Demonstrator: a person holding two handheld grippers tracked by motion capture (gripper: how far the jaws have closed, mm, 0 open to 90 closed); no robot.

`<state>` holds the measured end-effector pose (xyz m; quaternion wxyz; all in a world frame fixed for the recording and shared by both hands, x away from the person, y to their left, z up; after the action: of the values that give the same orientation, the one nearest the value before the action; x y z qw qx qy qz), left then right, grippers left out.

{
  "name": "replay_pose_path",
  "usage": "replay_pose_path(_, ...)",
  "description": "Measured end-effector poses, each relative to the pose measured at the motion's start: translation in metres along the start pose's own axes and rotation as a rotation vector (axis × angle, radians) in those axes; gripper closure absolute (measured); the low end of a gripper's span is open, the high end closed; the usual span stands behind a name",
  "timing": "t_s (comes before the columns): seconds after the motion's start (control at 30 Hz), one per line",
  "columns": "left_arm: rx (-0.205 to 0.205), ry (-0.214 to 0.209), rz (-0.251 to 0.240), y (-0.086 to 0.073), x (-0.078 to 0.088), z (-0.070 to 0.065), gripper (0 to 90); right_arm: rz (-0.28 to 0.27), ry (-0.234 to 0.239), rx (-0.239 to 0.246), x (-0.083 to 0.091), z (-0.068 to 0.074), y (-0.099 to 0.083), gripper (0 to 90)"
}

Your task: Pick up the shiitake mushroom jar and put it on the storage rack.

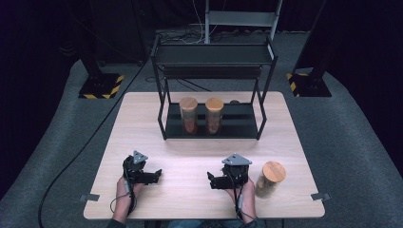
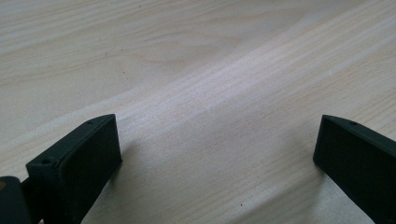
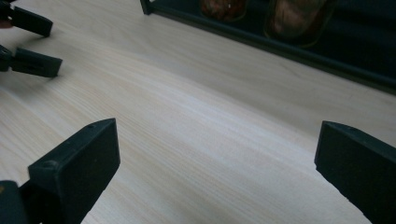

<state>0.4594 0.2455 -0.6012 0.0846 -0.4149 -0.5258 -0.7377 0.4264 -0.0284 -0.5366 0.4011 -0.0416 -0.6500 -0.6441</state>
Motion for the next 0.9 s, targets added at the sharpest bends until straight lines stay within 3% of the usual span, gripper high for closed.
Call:
replay_pose_path(0.2,0.000,0.000,0.000,0.000,0.000,0.000,0.0,-0.058,-0.010,0.047,0.025,0.004,0.018,0.0)
replay_pose_path(0.53,0.001,0.001,0.000,0.000,0.000,0.000,0.1,-0.142,-0.059,0.111,0.070,-0.004,0.043,0.0)
replay_pose_path(0.67,0.001,0.001,0.000,0.000,0.000,0.000,0.1,-0.208,-0.111,0.112,0.092,-0.019,0.054,0.0)
replay_pose_path(0.9,0.000,0.001,0.000,0.000,0.000,0.000,0.1,-0.267,-0.212,0.082,0.120,-0.054,0.057,0.0)
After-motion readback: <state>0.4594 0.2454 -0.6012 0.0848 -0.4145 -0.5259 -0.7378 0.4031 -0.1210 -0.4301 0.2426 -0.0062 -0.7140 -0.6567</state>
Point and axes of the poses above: each handheld gripper's, and its own axes: x roughly backward along the jaws, y roughly out of its top, z roughly to its left, the point moved 10 cm from there along -x, roughly forward along the jaws, and after that the axes turned 8 degrees about -x, right-handed, at the moved point
